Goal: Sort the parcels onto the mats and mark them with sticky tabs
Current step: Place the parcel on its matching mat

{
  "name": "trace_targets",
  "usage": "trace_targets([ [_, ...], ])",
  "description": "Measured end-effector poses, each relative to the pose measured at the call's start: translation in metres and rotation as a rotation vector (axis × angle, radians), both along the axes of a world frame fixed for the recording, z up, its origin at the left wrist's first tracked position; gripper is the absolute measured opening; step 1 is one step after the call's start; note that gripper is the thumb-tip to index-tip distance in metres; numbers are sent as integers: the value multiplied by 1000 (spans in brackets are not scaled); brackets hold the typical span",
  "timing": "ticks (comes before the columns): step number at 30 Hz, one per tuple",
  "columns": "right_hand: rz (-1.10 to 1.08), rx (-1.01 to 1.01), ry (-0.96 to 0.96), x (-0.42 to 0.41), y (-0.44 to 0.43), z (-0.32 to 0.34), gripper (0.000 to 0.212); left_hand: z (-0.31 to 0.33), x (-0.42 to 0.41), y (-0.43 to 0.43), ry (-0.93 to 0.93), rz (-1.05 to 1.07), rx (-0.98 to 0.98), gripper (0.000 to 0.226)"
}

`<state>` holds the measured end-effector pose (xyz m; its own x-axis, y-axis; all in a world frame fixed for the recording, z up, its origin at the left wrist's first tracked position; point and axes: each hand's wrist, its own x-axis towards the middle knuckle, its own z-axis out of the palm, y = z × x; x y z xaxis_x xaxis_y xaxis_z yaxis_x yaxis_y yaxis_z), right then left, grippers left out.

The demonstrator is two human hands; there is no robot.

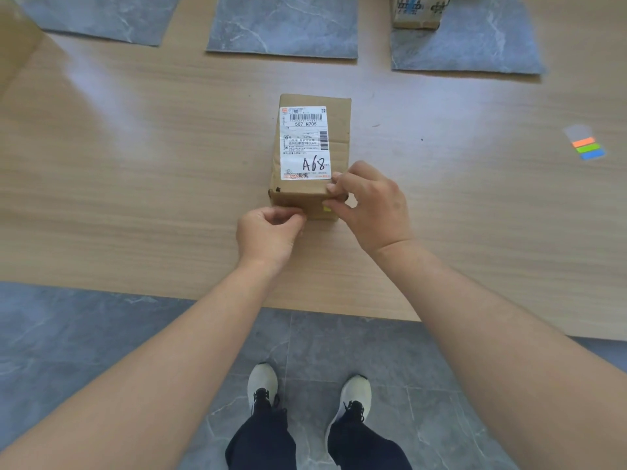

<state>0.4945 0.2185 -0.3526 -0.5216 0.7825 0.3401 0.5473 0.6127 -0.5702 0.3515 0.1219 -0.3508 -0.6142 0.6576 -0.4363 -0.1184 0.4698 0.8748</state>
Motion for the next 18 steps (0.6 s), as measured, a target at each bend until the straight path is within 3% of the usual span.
trace_targets([
  [5,-25,76,-11,-2,-6,-6,20,0,-25,-2,54,157,-19,14],
  [11,-53,72,-50,-7,-9,-8,34,12,-32,7,48,255,91,9],
  [18,-22,-86,65,-1,-6,-1,27,35,-25,20,-78,145,207,23],
])
